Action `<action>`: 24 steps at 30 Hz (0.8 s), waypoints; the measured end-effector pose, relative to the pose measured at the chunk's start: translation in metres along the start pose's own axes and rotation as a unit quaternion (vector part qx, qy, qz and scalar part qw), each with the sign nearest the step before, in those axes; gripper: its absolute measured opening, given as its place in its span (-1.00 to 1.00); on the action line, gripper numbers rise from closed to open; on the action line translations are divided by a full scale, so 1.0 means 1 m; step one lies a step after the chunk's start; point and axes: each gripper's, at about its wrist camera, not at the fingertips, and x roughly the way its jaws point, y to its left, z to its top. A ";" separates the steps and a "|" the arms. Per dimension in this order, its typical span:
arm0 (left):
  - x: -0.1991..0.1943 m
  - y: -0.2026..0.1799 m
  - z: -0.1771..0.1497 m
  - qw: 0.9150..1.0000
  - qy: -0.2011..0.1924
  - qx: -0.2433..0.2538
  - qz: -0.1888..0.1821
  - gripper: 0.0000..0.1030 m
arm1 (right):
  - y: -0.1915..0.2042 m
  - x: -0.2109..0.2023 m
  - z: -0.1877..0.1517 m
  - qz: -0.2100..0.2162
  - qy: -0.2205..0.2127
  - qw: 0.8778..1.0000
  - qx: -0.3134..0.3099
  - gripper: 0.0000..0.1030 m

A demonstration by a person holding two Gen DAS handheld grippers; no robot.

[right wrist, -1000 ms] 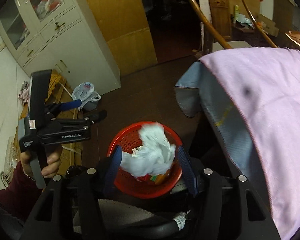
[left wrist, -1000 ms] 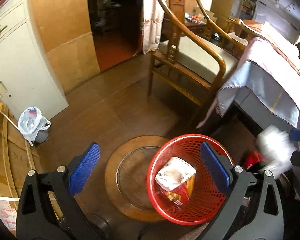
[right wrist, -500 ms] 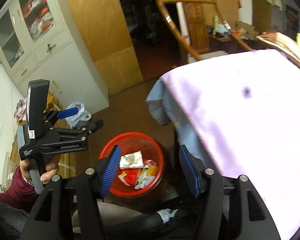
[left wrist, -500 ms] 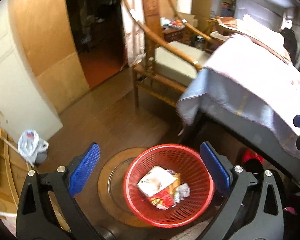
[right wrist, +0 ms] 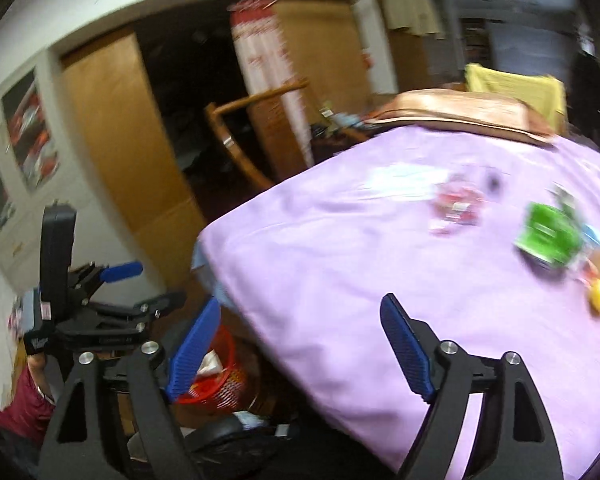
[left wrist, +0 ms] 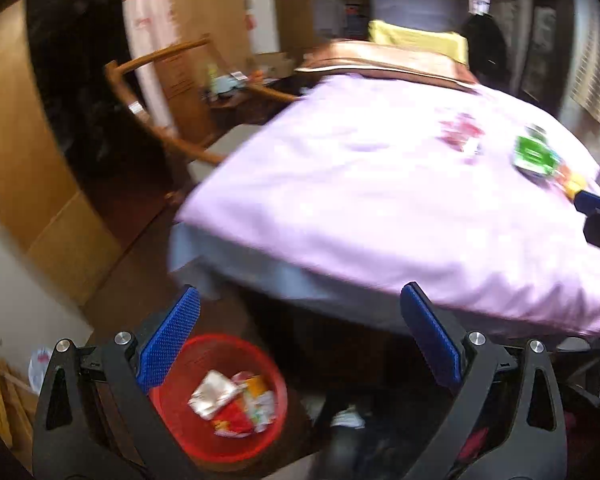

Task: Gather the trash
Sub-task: 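Return both tools to the table over the remaining trash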

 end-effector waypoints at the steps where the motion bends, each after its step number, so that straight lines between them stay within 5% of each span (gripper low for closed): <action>1: 0.002 -0.015 0.004 1.000 -0.001 0.010 -0.008 0.87 | -0.016 -0.008 -0.003 -0.009 -0.008 1.000 0.015 0.62; 9: 0.040 -0.124 0.049 0.994 0.007 0.079 -0.082 0.87 | -0.121 -0.044 -0.018 -0.098 -0.045 0.989 0.100 0.71; 17: 0.111 -0.187 0.104 0.988 0.028 0.104 -0.112 0.87 | -0.205 -0.049 -0.021 -0.205 -0.055 0.963 0.169 0.89; 24: 0.174 -0.204 0.161 0.988 0.062 0.081 -0.113 0.87 | -0.240 -0.034 -0.027 -0.202 -0.032 0.955 0.216 0.90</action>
